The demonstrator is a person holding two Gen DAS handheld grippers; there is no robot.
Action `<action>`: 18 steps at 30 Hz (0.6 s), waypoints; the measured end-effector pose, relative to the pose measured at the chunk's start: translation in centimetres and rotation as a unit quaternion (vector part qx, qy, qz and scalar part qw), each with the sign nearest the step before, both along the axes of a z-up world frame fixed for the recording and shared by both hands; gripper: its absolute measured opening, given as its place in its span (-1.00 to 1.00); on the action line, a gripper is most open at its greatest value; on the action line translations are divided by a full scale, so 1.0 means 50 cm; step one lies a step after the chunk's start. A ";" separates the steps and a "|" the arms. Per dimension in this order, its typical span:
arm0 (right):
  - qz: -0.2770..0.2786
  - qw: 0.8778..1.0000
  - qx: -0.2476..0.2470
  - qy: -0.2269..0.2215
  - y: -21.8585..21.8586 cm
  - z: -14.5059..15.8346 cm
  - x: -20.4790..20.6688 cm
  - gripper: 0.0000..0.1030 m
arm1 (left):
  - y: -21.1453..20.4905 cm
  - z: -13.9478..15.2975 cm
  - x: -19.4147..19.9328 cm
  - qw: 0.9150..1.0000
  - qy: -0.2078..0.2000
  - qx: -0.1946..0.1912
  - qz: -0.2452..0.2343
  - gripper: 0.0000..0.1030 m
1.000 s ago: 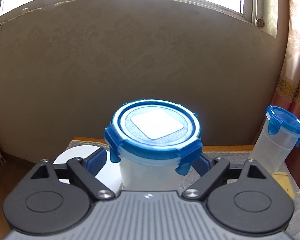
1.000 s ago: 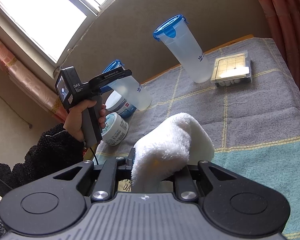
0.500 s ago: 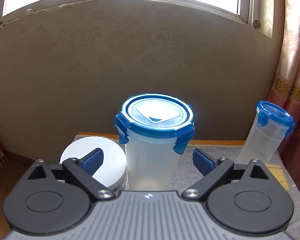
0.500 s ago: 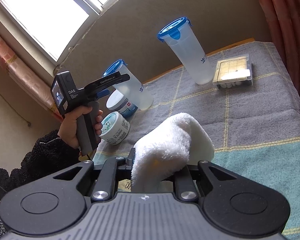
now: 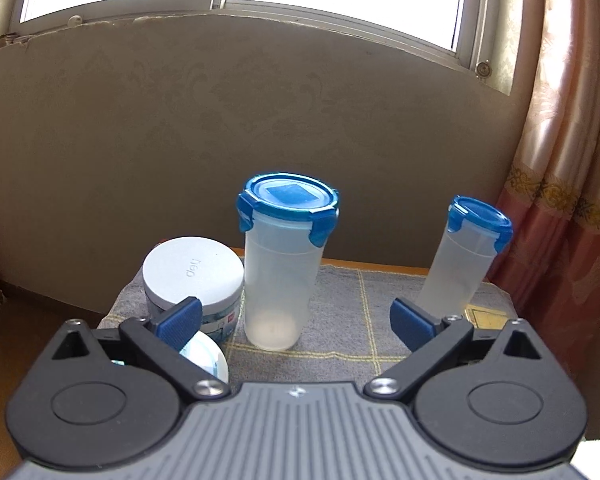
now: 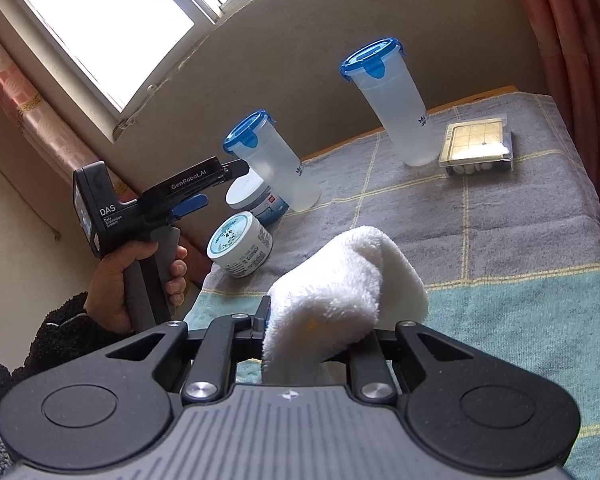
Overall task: Clean container
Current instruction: 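Open the left tool and release the clear cup onto the table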
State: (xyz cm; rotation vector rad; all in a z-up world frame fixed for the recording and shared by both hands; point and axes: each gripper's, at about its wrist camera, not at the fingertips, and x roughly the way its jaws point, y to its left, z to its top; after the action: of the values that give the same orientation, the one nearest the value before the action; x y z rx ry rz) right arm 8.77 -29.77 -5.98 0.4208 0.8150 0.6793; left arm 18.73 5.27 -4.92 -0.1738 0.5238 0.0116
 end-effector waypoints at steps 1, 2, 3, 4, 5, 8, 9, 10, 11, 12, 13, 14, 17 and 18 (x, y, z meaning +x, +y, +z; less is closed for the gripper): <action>0.001 1.000 -0.001 -0.002 0.000 0.002 -0.004 -0.58 | -0.007 0.001 -0.008 1.000 0.001 0.006 -0.004 0.94; 0.000 1.000 -0.001 -0.003 0.000 0.004 -0.008 -0.58 | -0.014 0.002 -0.015 1.000 0.001 0.008 -0.009 0.94; 0.000 1.000 -0.001 -0.005 -0.001 0.007 -0.012 -0.58 | -0.021 0.004 -0.022 1.000 0.000 0.010 -0.015 0.94; 0.001 1.000 0.000 -0.008 -0.002 0.009 -0.017 -0.58 | -0.027 0.005 -0.027 1.000 0.000 0.011 -0.017 0.94; 0.001 1.000 0.000 -0.009 -0.004 0.011 -0.021 -0.58 | -0.033 0.006 -0.032 1.000 -0.001 0.013 -0.019 0.94; 0.001 1.000 -0.002 -0.012 -0.008 0.015 -0.029 -0.58 | -0.050 0.008 -0.042 0.999 -0.004 0.021 -0.026 0.94; 0.000 1.000 -0.003 -0.013 -0.010 0.016 -0.032 -0.58 | -0.056 0.009 -0.045 0.999 -0.005 0.024 -0.029 0.94; 0.000 1.000 -0.003 -0.013 -0.011 0.017 -0.035 -0.58 | -0.065 0.010 -0.047 0.999 -0.005 0.033 -0.029 0.94; -0.001 1.000 -0.002 -0.014 -0.014 0.018 -0.037 -0.58 | -0.071 0.010 -0.056 0.999 -0.007 0.037 -0.028 0.94; -0.002 1.000 -0.002 -0.015 -0.016 0.019 -0.039 -0.58 | -0.076 0.010 -0.061 0.999 -0.010 0.037 -0.032 0.94; -0.003 1.000 -0.002 -0.015 -0.019 0.019 -0.040 -0.58 | -0.081 0.010 -0.062 0.999 -0.010 0.034 -0.035 0.94; -0.004 1.000 -0.003 -0.015 -0.021 0.019 -0.042 -0.58 | -0.087 0.011 -0.064 0.999 -0.011 0.032 -0.039 0.94; -0.009 1.000 -0.003 -0.015 -0.026 0.019 -0.045 -0.58 | -0.102 0.012 -0.068 0.998 -0.015 0.031 -0.046 0.94; -0.011 1.000 -0.003 -0.015 -0.028 0.018 -0.047 -0.58 | -0.109 0.012 -0.069 0.998 -0.018 0.032 -0.049 0.94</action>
State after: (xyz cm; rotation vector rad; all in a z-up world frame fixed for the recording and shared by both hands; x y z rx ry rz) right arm 6.43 -31.15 -5.07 0.4132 0.7825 0.6605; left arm 15.28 -0.20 -4.33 -0.0850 0.4944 -0.0698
